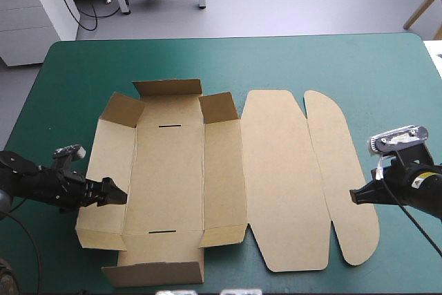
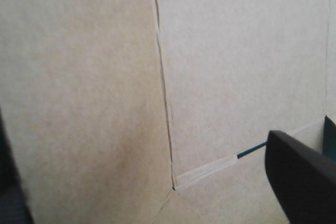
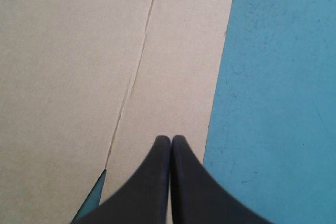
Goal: Fold the box
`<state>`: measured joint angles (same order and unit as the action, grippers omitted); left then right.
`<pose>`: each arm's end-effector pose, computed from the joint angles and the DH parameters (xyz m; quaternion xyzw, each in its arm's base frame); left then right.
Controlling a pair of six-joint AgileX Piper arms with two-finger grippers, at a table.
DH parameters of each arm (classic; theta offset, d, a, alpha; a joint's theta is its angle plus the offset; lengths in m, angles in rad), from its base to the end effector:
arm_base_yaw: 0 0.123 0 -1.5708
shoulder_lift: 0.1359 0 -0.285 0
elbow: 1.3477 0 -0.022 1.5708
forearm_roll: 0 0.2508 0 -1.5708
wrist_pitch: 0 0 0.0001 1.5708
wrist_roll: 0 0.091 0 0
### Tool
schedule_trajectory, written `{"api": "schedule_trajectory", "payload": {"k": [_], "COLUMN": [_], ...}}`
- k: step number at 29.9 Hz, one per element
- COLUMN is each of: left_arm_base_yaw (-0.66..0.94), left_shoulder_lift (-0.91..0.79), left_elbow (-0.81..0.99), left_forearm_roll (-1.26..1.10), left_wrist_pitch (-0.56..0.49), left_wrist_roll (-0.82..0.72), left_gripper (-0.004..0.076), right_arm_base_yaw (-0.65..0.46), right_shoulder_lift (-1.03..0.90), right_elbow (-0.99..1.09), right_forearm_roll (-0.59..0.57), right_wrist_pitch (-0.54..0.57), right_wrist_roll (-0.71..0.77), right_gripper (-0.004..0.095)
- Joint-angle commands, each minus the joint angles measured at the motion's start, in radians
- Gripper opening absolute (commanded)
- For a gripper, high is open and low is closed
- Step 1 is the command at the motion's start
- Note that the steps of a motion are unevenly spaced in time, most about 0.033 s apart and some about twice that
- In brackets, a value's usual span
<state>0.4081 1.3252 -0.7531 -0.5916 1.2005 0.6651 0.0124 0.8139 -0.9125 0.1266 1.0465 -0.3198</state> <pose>0.1998 0.0348 0.2312 0.0025 0.9626 -0.2560 0.0885 0.1356 0.0116 0.3543 -0.1442 0.9246 0.0085 0.3524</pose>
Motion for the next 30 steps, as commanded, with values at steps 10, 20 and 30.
{"api": "schedule_trajectory", "payload": {"k": [10,20,30], "left_arm_base_yaw": [-0.021,-0.023,-0.042], "left_shoulder_lift": [-0.023,0.010,0.098], "left_elbow": [0.023,0.023,0.023], "left_forearm_roll": [-0.061,-0.099,-0.110], "left_wrist_pitch": [0.032,0.015,0.011], "left_wrist_roll": [-0.007,-0.005,-0.005], "left_gripper": [0.0700,0.0678,0.0304], "right_arm_base_yaw": [0.027,0.027,0.027], "right_shoulder_lift": [-0.009,-0.009,-0.009], "right_elbow": [-0.026,-0.026,-0.026], "right_forearm_roll": [0.013,0.013,0.013], "right_wrist_pitch": [-0.053,-0.053,-0.052], "right_wrist_roll": [-0.003,-0.003,-0.003], "right_gripper": [-0.0019,-0.0019,-0.0019]}}
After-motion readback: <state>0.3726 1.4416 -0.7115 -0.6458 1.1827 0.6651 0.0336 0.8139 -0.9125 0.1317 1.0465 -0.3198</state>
